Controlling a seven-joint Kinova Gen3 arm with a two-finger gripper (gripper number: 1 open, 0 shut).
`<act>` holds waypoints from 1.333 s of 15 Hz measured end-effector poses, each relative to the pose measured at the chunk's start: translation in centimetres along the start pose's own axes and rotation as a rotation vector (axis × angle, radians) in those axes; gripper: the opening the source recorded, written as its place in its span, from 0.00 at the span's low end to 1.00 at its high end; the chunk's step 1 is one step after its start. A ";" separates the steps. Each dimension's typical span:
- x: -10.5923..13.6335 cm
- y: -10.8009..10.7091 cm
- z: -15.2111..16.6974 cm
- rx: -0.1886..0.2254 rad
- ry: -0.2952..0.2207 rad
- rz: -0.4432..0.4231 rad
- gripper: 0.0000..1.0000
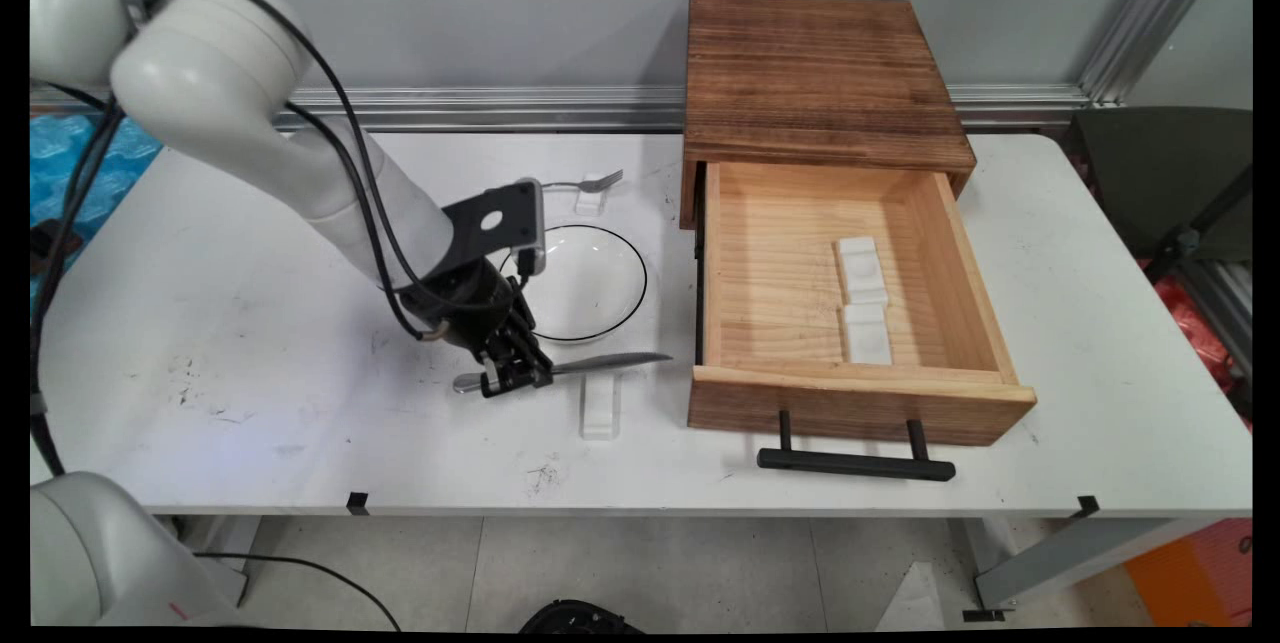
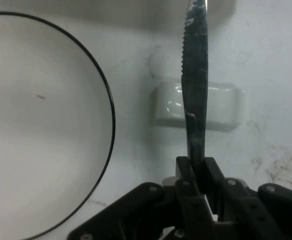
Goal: Place the picked object into the drawer
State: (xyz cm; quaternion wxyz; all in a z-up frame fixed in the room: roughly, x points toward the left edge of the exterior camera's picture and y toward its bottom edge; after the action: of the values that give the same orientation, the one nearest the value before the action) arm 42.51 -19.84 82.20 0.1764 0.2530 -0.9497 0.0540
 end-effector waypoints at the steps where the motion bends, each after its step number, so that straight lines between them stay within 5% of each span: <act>1: 0.2 -0.1 -0.7 0.001 -0.006 0.000 0.00; 11: 3.4 -2.3 -7.5 0.027 -0.044 0.028 0.00; 20: 8.9 -4.1 -10.3 0.062 0.013 0.052 0.00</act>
State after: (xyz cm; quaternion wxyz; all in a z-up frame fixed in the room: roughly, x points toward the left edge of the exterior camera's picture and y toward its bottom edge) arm 40.51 -25.57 95.12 0.1731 0.2331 -0.9527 0.0894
